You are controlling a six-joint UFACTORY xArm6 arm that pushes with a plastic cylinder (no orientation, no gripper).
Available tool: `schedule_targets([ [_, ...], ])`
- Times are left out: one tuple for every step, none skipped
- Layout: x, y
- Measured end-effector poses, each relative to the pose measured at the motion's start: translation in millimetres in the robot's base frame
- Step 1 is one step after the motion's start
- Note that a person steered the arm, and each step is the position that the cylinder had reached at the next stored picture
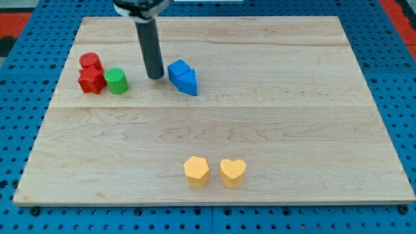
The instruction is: Move the yellow heart closer to the blue cube
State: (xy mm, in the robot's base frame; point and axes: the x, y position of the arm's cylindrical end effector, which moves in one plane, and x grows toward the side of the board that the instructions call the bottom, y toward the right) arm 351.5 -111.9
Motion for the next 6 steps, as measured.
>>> schedule_targets([
  [-19,-14],
  [1,0],
  [23,25],
  [23,14],
  [23,2],
  [23,-9],
])
